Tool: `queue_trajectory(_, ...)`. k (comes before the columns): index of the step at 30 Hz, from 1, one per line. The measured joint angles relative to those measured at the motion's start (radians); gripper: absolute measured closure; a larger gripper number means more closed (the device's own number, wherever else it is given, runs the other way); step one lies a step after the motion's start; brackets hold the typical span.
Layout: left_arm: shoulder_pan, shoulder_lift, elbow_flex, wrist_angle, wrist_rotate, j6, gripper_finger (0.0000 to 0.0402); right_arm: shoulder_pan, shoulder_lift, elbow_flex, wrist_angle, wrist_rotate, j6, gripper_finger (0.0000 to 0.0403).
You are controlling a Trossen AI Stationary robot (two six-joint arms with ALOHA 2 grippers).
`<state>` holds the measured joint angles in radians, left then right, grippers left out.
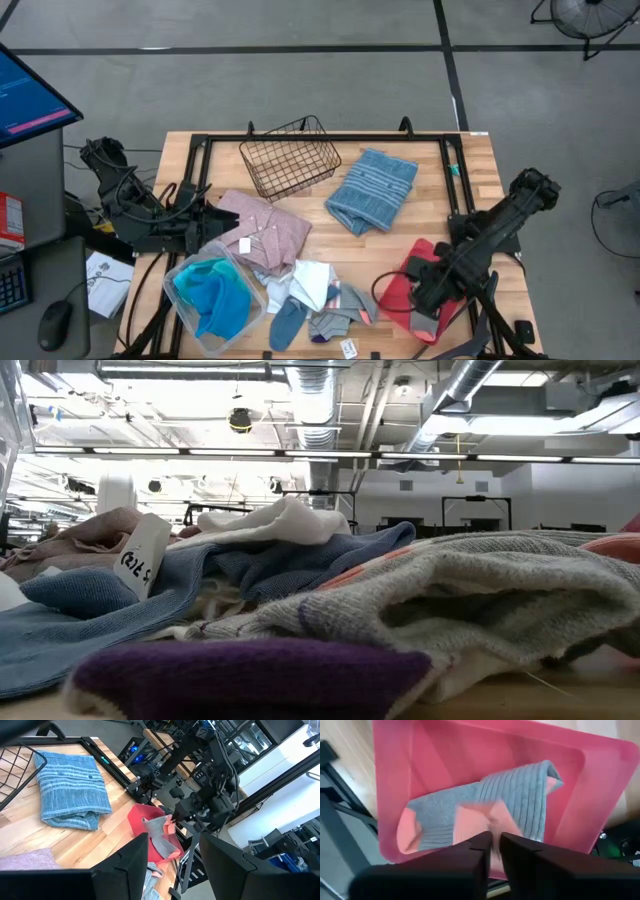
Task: Pick & Place Cloths
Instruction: Put the top gray patterned sock into the red bin, then put the gray patterned sock into the red bin
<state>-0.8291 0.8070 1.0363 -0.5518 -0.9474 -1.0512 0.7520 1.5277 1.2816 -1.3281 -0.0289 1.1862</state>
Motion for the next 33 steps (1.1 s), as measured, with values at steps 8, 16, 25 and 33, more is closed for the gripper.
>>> queue_trajectory(8, 0.0, 0.0, 0.0, 0.0, 0.0, 0.0, 0.0238, 0.013, 0.138, -0.001, 0.0, -0.006, -0.023, 0.0203)
queue_trajectory(16, 0.0, 0.0, 0.0, 0.0, -0.004, 0.0, 0.0238, -0.088, 0.075, 0.029, 0.069, 0.046, -0.116, 0.0102)
queue_trajectory(25, 0.0, 0.0, 0.0, -0.001, -0.003, 0.0, 0.0238, -0.331, 0.062, 0.097, 0.373, 0.156, -0.343, 0.0096)
queue_trajectory(33, 0.0, 0.0, 0.0, -0.001, -0.002, 0.0, 0.0238, -0.395, 0.299, 0.183, 0.479, 0.006, -0.496, 0.0096)
